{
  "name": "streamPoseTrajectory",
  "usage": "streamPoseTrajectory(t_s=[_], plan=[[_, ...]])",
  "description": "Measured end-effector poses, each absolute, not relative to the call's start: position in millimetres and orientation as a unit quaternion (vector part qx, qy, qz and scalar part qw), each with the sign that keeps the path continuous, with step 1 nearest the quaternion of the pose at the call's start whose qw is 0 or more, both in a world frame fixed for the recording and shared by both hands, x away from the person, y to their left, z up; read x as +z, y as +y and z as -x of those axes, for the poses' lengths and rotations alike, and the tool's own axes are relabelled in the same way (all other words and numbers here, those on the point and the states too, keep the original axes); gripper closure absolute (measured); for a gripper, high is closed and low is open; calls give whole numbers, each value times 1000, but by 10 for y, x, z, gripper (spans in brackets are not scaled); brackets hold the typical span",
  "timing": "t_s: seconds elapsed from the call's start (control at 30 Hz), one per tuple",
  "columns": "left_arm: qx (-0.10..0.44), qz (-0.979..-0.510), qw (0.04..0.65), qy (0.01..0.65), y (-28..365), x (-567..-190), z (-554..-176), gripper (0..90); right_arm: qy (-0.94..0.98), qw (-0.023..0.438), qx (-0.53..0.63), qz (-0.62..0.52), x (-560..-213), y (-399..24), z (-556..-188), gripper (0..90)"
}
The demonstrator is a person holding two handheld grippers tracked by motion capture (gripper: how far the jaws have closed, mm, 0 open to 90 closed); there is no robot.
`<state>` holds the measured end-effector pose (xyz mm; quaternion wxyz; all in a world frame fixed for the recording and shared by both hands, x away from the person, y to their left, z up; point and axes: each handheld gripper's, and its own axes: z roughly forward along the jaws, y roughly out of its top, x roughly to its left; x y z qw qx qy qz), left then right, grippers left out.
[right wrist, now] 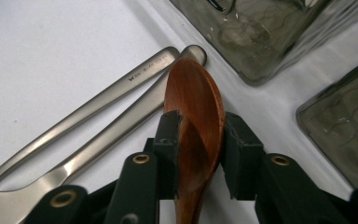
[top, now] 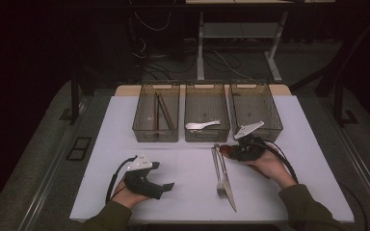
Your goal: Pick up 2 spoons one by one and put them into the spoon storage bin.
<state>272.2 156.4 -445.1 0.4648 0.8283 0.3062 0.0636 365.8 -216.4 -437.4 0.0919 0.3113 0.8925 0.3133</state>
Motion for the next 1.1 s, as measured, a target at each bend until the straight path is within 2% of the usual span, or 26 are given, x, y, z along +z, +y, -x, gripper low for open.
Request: streamPoseTrajectory(t_s=[0.57, 1.1], plan=[[64, -829, 466, 303, 1554, -4449, -2713, 40, 893, 95, 316, -307, -4305, -2175, -3612, 829], [65, -829, 469, 297, 1554, -4444, -2711, 41, 887, 102, 324, -314, -4246, -2258, -3608, 831]])
